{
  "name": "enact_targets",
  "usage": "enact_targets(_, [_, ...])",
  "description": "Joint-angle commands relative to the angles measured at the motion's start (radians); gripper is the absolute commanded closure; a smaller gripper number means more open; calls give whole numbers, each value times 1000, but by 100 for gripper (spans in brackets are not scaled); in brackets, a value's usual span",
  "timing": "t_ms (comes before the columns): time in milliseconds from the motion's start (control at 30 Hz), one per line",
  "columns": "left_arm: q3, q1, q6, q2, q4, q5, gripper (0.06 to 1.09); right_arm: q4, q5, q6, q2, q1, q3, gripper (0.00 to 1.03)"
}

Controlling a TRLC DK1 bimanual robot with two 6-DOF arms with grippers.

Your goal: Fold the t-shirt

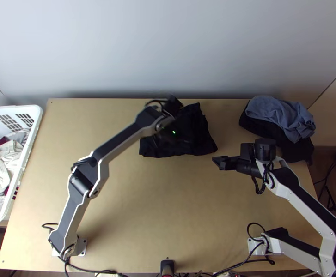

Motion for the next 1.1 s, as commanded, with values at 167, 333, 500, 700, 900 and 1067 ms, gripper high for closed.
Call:
enact_targets(167, [50,8,-120,48,45,6,14,1,0,-5,1,-27,-51,4])
enact_targets(333, [50,109,-158,-70,78,22,14,12,-7,-8,27,-51,-66,4])
enact_targets(500, [16,227,-146,-167,63,43,14,61,-7,0,99,-50,-63,4])
enact_targets(700, [-71,360,-41,-233,-90,20,14,67,-7,0,194,-55,-26,4])
enact_targets(900, [-270,474,34,-357,-64,5,14,90,-13,3,346,-47,51,4])
enact_targets(1067, [-393,514,66,-445,-18,3,14,158,-53,79,436,-47,152,4])
